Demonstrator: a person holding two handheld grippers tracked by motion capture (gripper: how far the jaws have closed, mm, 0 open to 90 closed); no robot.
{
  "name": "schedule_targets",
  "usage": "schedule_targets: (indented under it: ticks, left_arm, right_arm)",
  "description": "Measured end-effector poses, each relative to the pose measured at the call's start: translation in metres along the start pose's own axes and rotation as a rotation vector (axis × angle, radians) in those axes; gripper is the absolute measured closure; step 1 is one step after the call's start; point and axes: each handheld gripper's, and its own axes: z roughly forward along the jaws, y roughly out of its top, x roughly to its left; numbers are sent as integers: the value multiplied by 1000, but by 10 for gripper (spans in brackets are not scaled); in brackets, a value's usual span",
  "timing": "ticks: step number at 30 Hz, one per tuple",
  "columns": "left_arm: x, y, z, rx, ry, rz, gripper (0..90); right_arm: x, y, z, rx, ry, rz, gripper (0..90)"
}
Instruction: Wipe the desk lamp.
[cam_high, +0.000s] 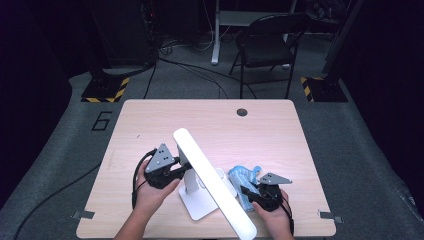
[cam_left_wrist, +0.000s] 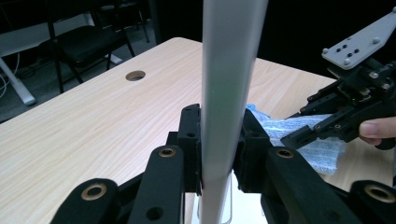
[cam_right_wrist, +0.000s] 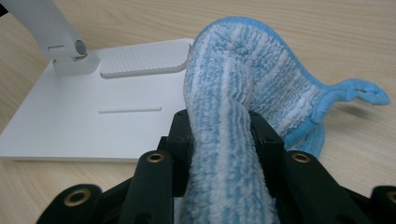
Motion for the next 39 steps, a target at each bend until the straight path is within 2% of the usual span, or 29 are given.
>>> schedule_targets:
  ticks: [4,8,10,15,17,19,20,22,25,30,36,39]
  left_arm:
    - [0,0,1,-1,19,-5,754]
    - [-1,0,1,4,53,-13,754]
    - [-1,0,1,-1,81,-19,756]
    - [-7,0,3,-6,114,-37,754]
    - [-7,1,3,0,96,-29,753]
    - [-6,0,1,-2,71,-36,751]
    - [-4,0,0,4,41,-34,748]
    - [-2,-1,-2,1,-3,-38,741]
    - [-2,-1,-5,8,-34,-30,731]
    - [-6,-2,-5,13,-45,-14,718]
    - [-11,-2,-4,18,-126,-25,658]
    - [-10,-1,-5,21,-189,-37,609]
  right_arm:
    - [3,2,1,-20,-3,-10,664]
    - [12,4,3,-27,27,-8,661]
    - [17,5,6,-22,38,-37,660]
    - [35,5,13,-5,72,-76,659]
    - [39,5,16,11,85,-110,657]
    - [41,5,20,18,69,-124,657]
    - [40,5,21,25,67,-133,656]
    - [36,6,23,29,67,-115,656]
    - [30,7,27,27,62,-94,655]
    - [24,11,31,29,35,-106,651]
    - [16,14,34,27,-2,-107,649]
    - [14,15,35,38,-11,-90,648]
